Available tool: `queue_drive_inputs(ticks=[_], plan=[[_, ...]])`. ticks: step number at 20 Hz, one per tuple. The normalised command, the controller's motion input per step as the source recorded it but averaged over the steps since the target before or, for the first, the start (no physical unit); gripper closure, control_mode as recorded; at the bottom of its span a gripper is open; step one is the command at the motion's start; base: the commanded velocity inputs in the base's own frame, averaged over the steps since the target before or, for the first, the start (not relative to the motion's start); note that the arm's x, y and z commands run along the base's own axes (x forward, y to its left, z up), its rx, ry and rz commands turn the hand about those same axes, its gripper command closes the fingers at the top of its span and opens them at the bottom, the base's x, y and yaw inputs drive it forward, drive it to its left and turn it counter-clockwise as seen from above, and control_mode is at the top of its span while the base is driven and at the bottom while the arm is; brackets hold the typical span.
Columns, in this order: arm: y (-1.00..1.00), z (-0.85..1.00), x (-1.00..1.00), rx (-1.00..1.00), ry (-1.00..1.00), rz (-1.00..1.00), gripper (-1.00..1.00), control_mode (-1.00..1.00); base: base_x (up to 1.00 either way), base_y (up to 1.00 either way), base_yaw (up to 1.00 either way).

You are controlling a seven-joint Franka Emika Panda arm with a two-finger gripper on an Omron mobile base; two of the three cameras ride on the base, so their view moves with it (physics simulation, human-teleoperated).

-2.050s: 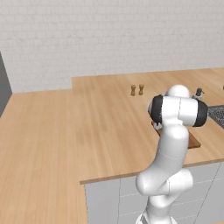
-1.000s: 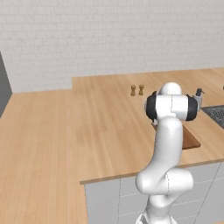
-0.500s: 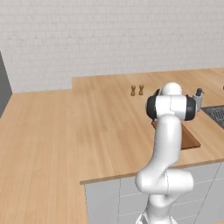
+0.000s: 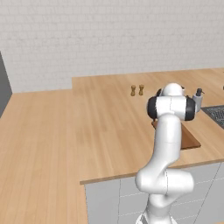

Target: Pick up the sponge from the counter and clean the cutting board by briefly scrubbing or pressing down on the cutting board. Once finished, release the sponge.

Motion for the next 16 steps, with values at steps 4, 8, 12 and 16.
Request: queue_drive_inputs(ticks=[4,8,12,16], plan=[[-0.38,-0.66,-0.83,0.04,0.00,-0.02,1.00,-1.00,0.00,0.00,0.00],[-0.18,-0.95,-0.76,0.08,-0.09,-0.05,1.00,-1.00,0.00,0.00,0.00],[-0.30,-0.83,-0.59,0.05,-0.10,0.00,1.00,-1.00,0.00,0.00,0.00],[-0.51,-0.22,-0.40,0.00,-0.17,0.00,1.00,-1.00,0.00,0.00,0.00]])
